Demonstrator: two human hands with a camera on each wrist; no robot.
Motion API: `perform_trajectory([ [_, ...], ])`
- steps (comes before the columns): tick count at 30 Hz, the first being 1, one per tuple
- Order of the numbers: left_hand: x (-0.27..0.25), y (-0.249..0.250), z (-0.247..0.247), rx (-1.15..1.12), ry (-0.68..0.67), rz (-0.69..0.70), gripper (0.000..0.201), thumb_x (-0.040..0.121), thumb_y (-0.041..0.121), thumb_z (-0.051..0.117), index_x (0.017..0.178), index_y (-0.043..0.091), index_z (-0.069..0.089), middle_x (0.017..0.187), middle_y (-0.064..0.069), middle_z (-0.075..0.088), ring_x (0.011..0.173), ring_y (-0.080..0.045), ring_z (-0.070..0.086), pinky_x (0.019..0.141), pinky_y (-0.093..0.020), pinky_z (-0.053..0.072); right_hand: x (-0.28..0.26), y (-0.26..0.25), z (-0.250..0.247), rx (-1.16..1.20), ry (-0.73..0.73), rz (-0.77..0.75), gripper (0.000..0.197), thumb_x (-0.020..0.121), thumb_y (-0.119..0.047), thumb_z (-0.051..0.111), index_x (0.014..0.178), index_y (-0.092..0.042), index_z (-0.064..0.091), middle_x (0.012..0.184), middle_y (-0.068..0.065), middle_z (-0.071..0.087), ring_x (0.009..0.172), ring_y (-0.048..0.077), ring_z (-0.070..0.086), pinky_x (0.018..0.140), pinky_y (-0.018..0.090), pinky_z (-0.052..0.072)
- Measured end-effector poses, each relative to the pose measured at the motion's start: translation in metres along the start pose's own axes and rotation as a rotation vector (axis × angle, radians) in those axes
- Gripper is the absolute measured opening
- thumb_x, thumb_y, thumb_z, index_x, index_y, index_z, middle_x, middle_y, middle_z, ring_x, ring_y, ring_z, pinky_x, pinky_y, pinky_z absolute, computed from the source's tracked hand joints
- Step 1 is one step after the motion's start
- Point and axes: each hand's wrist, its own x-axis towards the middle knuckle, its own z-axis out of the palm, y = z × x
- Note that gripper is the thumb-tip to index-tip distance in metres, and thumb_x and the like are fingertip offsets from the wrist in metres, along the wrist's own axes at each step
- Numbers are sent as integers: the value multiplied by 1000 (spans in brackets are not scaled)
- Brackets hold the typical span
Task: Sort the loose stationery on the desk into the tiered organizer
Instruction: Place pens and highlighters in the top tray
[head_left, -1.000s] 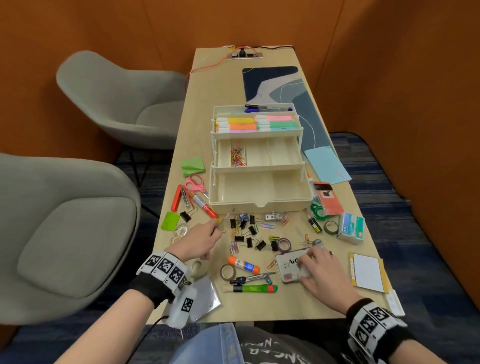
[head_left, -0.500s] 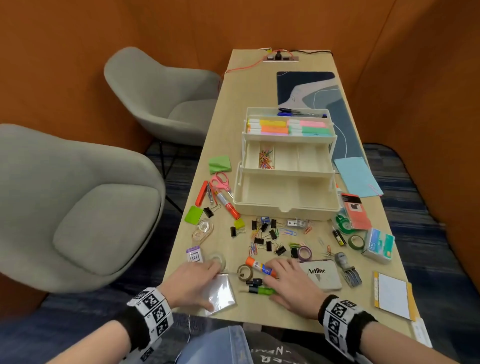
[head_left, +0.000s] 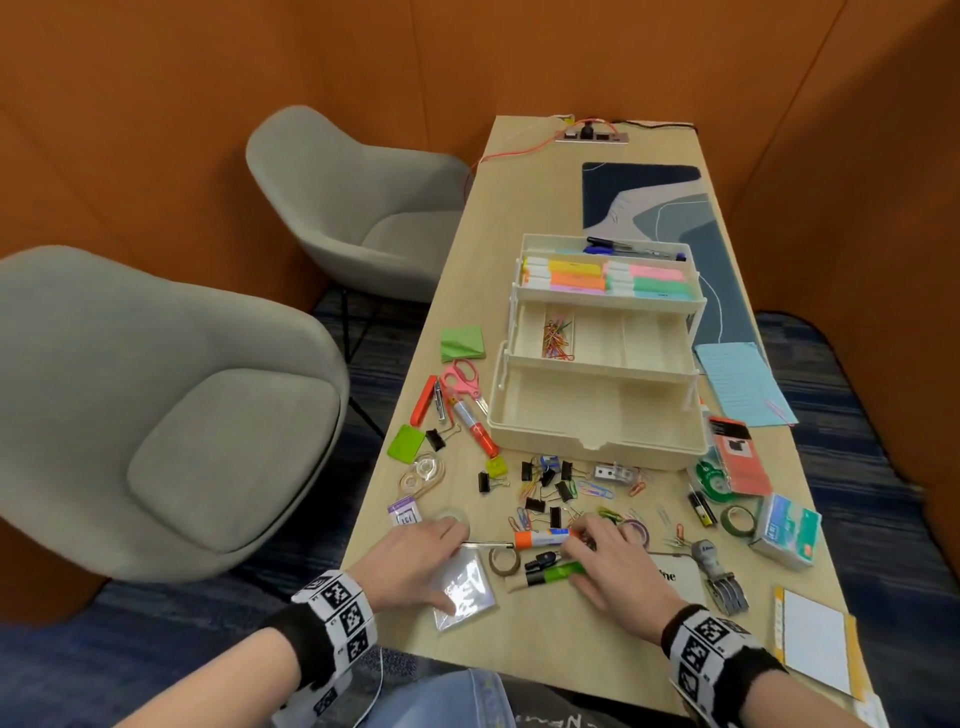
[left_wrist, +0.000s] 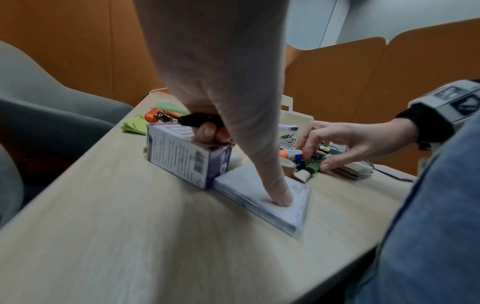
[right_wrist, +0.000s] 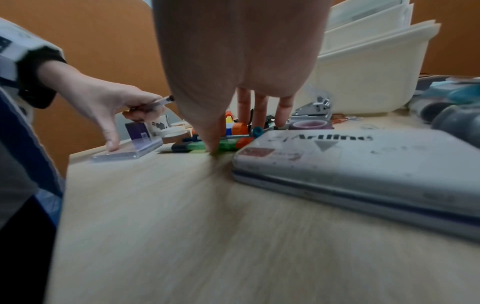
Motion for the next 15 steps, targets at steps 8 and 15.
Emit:
perform_trajectory([
  [8,15,-9,-25,-202,250,-82,31,88,54,48,98,25,41,94,11,47,67,-6,43,54,-13,26,7,7,-9,91,17,88,15,82,-40,53,95,-33,49,106,-7,50,95,13,51,78,26,36],
  [15,58,-35,-74,-371,569,-392,20,101,24,35,105,13,51,106,-3,51,82,-16,49,67,-28,39,11,17,-36,193,63,184,17,93,-36,47,110,-33,53,118,-13,38,103,3,38,91,20,36],
])
